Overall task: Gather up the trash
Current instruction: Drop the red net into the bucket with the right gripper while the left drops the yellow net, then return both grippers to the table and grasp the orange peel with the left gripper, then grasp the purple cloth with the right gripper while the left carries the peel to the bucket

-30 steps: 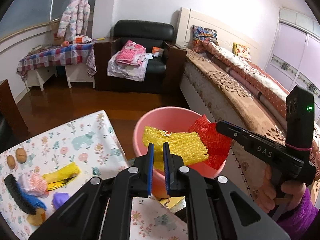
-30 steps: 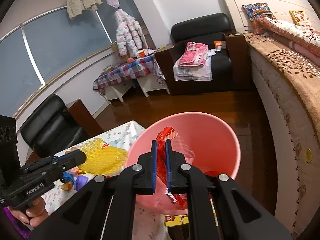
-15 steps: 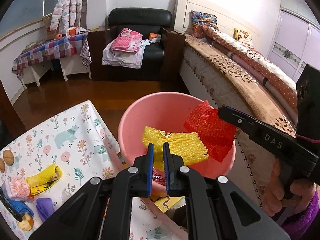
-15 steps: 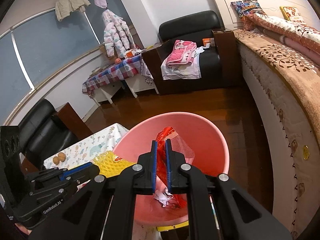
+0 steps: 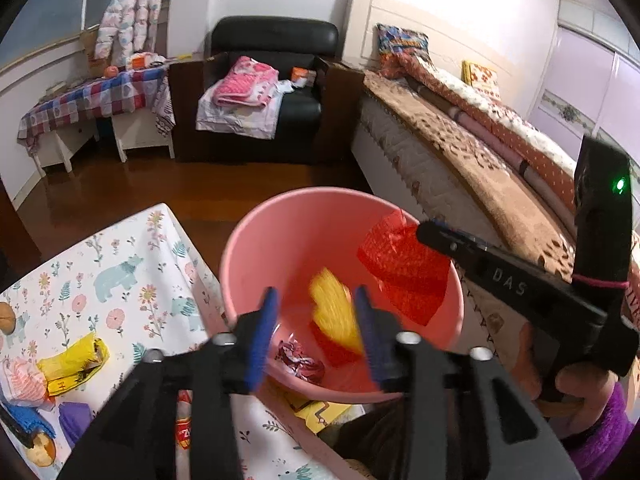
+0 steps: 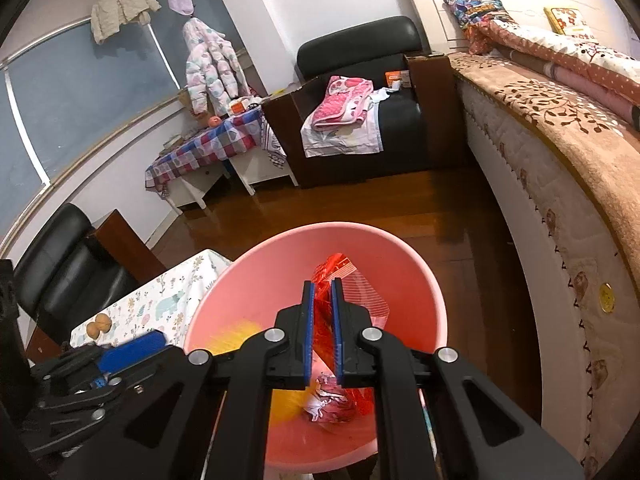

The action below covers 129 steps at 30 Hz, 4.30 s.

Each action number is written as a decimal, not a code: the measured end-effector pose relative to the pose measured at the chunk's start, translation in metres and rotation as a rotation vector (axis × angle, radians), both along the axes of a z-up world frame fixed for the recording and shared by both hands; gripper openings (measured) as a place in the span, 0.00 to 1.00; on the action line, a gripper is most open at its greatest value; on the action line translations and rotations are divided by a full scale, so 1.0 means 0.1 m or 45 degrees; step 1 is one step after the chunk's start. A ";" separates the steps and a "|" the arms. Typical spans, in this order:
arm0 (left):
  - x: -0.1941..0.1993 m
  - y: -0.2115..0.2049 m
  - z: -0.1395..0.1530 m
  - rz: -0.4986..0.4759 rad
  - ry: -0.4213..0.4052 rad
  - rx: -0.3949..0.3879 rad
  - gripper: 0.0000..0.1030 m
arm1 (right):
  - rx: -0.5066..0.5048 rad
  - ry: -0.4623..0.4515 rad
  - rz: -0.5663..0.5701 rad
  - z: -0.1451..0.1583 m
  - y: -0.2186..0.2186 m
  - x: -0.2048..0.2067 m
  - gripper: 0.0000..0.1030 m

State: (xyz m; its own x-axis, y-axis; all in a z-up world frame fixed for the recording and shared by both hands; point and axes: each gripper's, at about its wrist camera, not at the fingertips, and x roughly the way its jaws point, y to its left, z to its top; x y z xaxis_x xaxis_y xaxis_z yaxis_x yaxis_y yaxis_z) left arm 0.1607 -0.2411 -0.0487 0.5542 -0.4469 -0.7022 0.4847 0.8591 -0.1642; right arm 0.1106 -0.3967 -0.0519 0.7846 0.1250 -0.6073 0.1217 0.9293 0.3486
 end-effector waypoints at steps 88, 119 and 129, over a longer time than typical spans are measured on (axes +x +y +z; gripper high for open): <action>-1.47 2.75 -0.41 0.116 0.121 0.040 0.16 | -0.041 0.426 0.772 -0.54 2.89 -0.26 0.43; -1.48 2.68 -0.20 0.234 0.082 0.009 0.16 | 0.002 0.223 0.794 -0.16 2.59 -0.51 0.16; -1.32 2.49 -0.03 0.235 0.028 -0.026 0.16 | -0.005 0.134 0.711 0.07 2.29 -0.56 0.16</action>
